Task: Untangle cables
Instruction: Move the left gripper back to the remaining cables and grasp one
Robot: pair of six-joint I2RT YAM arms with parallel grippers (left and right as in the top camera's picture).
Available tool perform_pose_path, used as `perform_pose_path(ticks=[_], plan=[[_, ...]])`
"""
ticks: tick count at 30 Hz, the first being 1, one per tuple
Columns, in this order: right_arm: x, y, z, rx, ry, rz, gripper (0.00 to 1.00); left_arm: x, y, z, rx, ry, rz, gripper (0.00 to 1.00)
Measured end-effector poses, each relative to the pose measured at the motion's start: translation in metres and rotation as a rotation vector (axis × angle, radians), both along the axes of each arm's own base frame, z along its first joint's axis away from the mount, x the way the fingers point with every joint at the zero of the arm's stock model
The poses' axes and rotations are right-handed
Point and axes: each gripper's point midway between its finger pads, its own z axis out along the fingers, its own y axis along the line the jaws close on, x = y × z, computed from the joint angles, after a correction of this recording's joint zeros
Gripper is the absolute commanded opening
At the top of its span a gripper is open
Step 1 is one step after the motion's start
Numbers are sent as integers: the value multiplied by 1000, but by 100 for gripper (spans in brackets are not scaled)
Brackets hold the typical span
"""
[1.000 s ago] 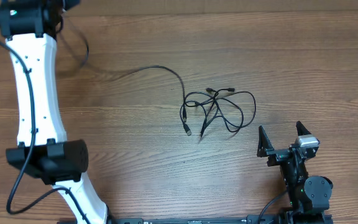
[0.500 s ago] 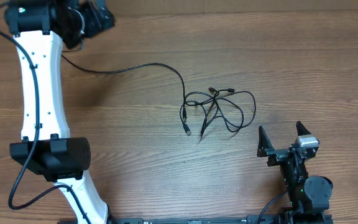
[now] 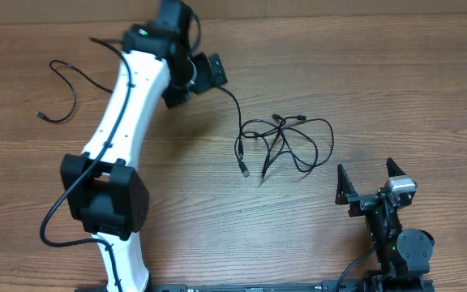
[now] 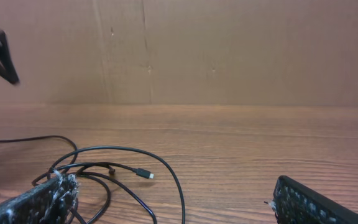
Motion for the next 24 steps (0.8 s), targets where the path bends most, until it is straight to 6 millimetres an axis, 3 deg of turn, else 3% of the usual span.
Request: perform_pose_path(ticks=[4,9,17,21,24], plan=[[0,0,0,0,0,0,100,-4,-20,-37,-27,42,108,100],[0,0,0,0,0,0,100,-15,-52,-70,-85,65,159,99],[0,0,0,0,0,0,100,-41,-99,-105,-149,102,213,90],[0,0,0,0,0,0,100,-53,-104,-114,-137,136,245,79],[0,0,0,0,0,0,100,-52,-102,-114,-135,137,267,64]])
